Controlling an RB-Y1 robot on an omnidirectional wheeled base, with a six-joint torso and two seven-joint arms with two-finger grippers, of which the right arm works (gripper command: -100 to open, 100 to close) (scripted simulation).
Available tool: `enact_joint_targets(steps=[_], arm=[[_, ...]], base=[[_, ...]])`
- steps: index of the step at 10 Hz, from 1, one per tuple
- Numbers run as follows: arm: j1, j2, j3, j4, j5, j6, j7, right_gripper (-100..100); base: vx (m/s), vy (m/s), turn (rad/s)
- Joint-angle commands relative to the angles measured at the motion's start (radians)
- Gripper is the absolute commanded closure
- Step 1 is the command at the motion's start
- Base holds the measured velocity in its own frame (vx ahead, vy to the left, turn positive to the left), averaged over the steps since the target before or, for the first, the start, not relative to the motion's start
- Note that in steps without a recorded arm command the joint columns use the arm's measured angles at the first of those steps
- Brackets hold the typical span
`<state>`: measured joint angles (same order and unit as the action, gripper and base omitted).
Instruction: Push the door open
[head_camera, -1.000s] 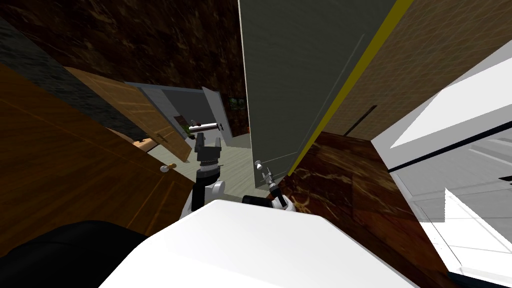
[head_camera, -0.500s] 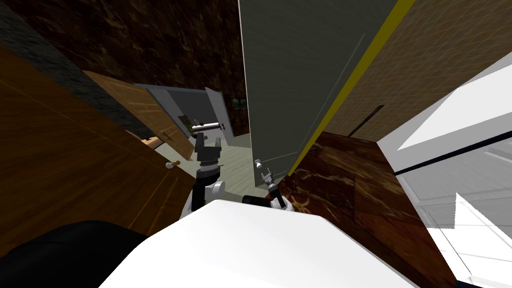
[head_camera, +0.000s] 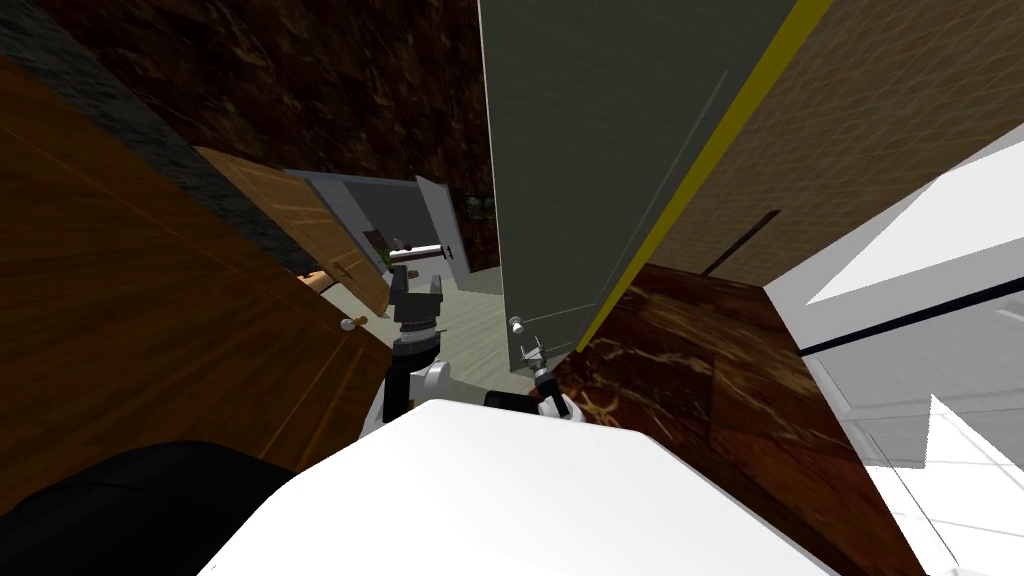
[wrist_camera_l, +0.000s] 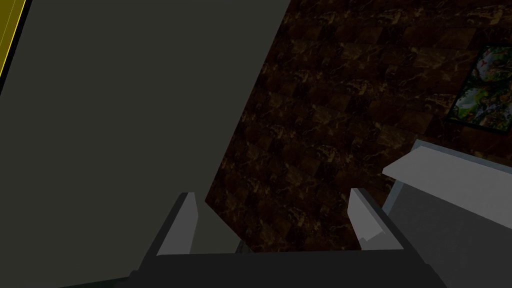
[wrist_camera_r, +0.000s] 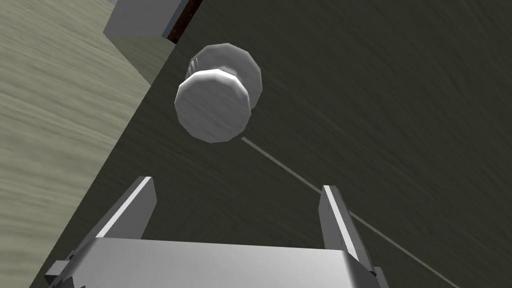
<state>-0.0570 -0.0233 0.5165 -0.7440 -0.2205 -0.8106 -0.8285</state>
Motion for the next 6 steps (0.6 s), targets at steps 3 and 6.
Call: enact_joint_targets(steps=[3, 6], arm=[[0.008, 0.011, 0.016, -0.008, -0.04, 0.003, -0.096, -100], [0.015, 0.022, 0.029, -0.014, -0.074, 0.004, -0.172, -100]], base=[[-0.028, -0.028, 0.044], [-0.037, -0.031, 0.045]])
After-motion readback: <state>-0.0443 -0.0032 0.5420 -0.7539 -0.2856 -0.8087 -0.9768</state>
